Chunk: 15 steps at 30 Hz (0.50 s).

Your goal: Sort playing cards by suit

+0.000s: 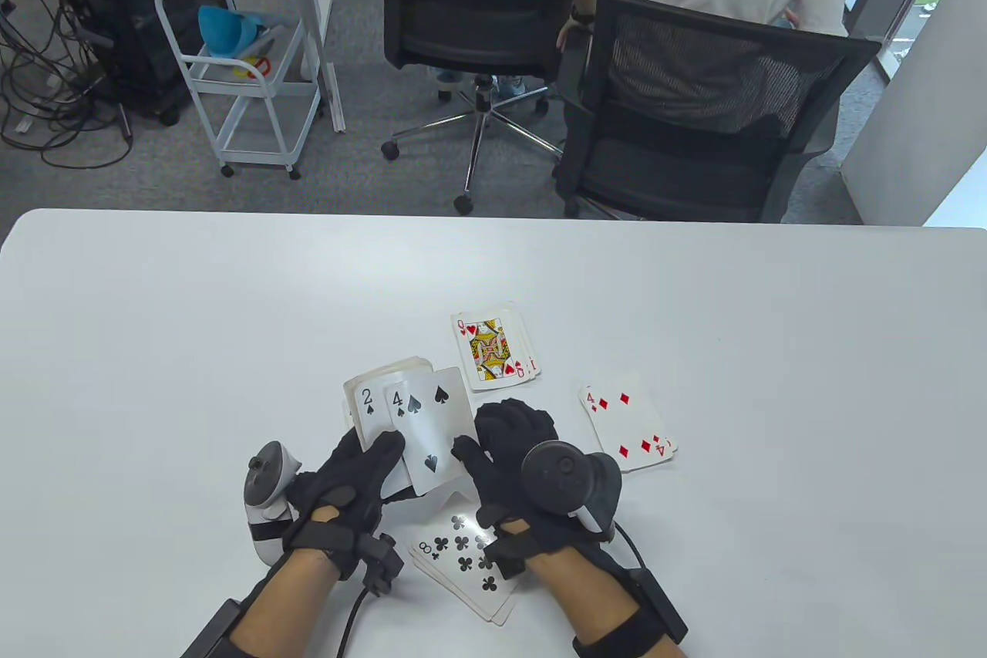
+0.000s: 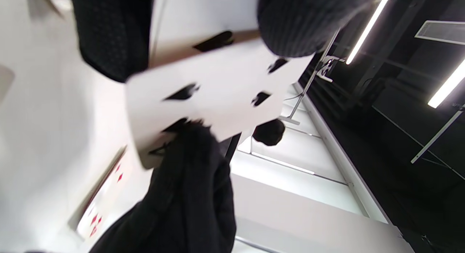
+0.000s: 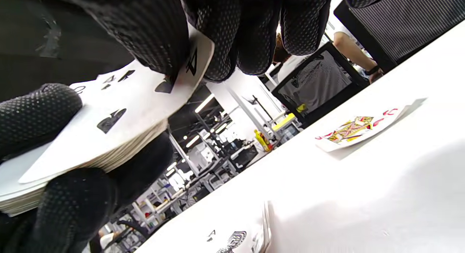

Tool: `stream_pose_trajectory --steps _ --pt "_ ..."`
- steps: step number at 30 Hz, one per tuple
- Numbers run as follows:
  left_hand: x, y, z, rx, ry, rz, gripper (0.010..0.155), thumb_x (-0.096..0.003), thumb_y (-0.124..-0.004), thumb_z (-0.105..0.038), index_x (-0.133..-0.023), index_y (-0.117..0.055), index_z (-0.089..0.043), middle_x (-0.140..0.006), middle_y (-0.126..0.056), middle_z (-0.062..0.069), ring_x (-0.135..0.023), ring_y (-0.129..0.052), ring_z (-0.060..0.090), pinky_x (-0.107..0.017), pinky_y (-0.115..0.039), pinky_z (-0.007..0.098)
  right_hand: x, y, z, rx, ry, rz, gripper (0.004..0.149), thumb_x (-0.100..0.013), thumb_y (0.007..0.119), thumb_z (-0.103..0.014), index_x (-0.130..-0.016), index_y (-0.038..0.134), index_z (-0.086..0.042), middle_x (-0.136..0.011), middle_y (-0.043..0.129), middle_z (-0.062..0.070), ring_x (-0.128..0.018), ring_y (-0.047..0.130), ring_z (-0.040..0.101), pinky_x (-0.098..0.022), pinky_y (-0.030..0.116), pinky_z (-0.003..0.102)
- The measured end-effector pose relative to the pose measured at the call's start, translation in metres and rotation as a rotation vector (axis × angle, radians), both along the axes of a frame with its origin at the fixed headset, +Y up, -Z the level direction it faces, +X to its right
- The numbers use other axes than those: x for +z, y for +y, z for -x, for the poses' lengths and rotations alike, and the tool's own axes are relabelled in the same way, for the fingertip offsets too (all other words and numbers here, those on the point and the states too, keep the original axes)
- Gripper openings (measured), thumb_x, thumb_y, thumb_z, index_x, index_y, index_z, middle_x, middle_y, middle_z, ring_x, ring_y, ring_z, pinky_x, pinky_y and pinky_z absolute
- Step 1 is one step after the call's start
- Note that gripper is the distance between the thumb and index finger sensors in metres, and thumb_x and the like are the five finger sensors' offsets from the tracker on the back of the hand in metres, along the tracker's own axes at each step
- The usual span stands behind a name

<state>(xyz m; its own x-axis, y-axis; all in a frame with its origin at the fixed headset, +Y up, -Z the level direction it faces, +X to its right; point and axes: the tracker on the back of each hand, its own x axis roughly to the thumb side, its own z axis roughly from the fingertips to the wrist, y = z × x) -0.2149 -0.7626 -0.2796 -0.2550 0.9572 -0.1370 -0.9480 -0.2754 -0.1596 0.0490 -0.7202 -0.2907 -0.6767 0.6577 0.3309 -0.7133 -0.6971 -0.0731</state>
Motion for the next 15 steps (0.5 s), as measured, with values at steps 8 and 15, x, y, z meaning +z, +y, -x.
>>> stream_pose_trajectory --steps 8,15 --pt "-0.004 0.017 0.027 0.006 0.143 -0.09 0.059 -0.0534 -0.081 -0.046 -0.104 -0.058 -0.026 -0.101 -0.079 0.001 -0.085 -0.092 0.03 -0.049 -0.093 0.041 -0.011 -0.013 -0.008 -0.034 -0.017 0.128 0.038 -0.054 0.082 -0.033 -0.078 0.086 -0.004 -0.098 0.073 0.019 -0.097 0.058 0.05 -0.067 0.039 0.073" --pt "-0.005 0.022 0.02 0.054 0.113 -0.125 0.059 -0.0536 -0.081 -0.046 -0.104 -0.058 -0.025 -0.101 -0.079 0.001 -0.084 -0.093 0.03 -0.048 -0.094 0.041 -0.017 -0.014 0.0 -0.046 -0.013 0.179 0.038 -0.054 0.083 -0.034 -0.078 0.087 -0.006 -0.099 0.071 0.019 -0.098 0.056 0.05 -0.067 0.038 0.073"
